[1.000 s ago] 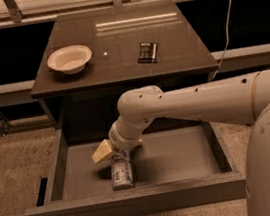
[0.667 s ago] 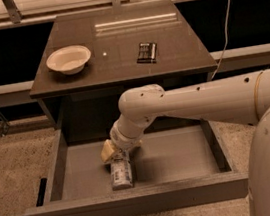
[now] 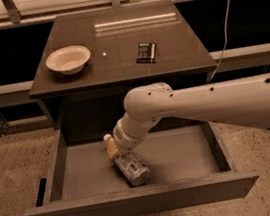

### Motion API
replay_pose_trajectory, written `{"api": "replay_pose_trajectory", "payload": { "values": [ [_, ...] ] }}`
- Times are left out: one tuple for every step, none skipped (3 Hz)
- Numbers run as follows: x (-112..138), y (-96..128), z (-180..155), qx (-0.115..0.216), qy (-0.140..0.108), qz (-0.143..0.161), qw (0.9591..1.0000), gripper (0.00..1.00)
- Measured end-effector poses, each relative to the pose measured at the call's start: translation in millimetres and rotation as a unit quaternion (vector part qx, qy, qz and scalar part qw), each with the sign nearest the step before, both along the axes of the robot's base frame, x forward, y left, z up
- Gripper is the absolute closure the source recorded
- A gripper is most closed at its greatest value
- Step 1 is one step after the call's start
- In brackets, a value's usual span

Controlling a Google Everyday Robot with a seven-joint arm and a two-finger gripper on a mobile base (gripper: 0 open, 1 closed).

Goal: Pick blue plastic bottle from top drawer and place on counter

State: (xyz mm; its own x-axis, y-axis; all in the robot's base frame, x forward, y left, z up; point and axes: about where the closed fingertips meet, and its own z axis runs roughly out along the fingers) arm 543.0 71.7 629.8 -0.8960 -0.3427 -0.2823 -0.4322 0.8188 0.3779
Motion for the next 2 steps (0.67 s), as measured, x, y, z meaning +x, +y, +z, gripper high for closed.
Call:
{"api": "replay_pose_trajectory", "payload": {
  "values": [
    [-9.8, -7.9, 57.0, 0.077, -0.008, 0.01, 0.9969, 1.0],
    [-13.6, -21.0, 127.9, 0.154, -0.022, 0.054, 0.9863, 1.0]
  ]
}}
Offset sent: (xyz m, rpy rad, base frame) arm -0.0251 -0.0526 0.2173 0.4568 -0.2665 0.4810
